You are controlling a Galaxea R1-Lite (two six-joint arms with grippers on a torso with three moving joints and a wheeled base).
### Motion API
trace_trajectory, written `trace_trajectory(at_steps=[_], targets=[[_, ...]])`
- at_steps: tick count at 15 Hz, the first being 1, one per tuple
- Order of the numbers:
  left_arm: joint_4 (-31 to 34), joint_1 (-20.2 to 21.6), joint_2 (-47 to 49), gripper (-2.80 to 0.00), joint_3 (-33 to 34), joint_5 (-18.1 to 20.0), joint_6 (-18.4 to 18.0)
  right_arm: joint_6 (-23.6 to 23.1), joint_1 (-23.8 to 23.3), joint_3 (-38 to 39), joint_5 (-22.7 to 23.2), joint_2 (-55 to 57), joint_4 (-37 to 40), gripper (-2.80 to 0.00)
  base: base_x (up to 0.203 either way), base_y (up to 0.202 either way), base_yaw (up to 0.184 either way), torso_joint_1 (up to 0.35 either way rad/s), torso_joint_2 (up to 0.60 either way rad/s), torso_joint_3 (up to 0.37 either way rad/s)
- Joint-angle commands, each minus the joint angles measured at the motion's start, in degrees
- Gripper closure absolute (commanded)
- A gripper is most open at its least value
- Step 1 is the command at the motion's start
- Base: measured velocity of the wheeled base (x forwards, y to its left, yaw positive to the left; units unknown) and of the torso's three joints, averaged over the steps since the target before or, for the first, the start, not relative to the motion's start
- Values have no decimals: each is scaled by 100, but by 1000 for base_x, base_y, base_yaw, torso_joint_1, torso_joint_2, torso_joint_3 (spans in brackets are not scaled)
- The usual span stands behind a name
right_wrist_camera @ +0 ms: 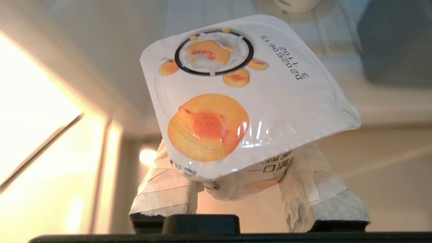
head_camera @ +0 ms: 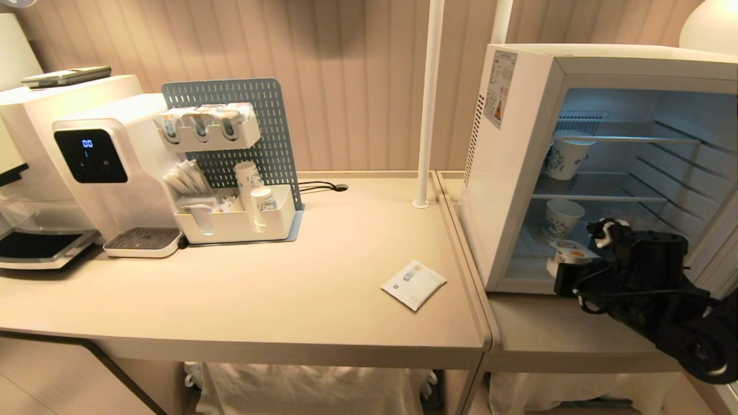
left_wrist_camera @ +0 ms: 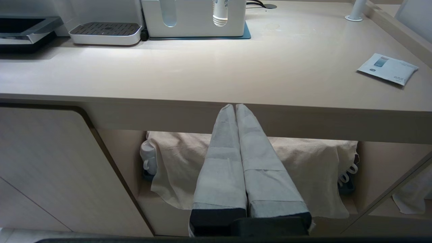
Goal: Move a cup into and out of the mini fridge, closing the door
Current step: Take the yoghurt out of the freezer, then place the yoghurt on the freezer
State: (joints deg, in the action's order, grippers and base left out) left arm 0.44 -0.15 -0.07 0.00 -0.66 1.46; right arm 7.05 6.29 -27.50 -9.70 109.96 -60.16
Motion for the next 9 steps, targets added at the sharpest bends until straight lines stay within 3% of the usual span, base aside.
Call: trace_trajectory(at_steps=[1,6,9], targets=[[0,-3,7,0,9,-4,3,11,121,581,0,-758,-166,0,0,0,0,0,0,0],[0,-3,7,0,9,-4,3,68,515,1310,-4,-2165,-23,0,0,0,0,0,0,0],[0,-3,7,0,9,-4,3,66,704,1237,-15,-3463,991,0,0,0,0,0,0,0]])
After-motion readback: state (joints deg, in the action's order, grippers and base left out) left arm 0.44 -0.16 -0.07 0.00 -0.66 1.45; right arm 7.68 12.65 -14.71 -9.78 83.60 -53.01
